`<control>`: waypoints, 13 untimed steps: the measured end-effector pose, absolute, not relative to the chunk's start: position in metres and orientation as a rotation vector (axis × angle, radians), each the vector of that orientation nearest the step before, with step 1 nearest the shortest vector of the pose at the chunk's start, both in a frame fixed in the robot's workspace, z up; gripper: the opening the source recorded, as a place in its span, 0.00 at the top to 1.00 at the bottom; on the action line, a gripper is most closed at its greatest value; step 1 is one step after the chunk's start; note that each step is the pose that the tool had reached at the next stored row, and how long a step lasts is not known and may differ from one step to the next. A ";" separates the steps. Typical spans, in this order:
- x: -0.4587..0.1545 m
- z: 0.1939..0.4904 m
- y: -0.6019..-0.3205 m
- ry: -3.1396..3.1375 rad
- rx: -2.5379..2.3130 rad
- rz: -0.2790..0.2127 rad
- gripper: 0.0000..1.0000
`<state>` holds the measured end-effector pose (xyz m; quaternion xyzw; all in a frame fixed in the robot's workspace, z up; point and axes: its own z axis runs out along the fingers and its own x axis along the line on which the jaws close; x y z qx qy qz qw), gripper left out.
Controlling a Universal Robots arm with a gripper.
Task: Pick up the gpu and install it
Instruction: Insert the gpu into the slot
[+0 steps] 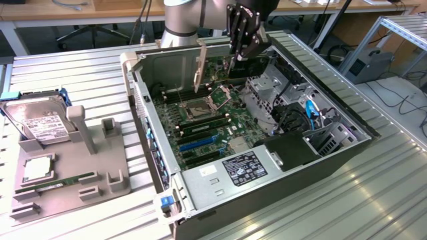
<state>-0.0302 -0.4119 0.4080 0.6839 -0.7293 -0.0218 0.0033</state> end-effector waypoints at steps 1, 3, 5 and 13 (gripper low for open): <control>-0.030 0.408 -0.412 -2.284 2.146 -0.068 0.73; -0.030 0.408 -0.412 -2.279 2.151 -0.068 0.73; -0.030 0.408 -0.412 -2.272 2.159 -0.068 0.73; -0.030 0.408 -0.412 -2.248 2.183 -0.068 0.73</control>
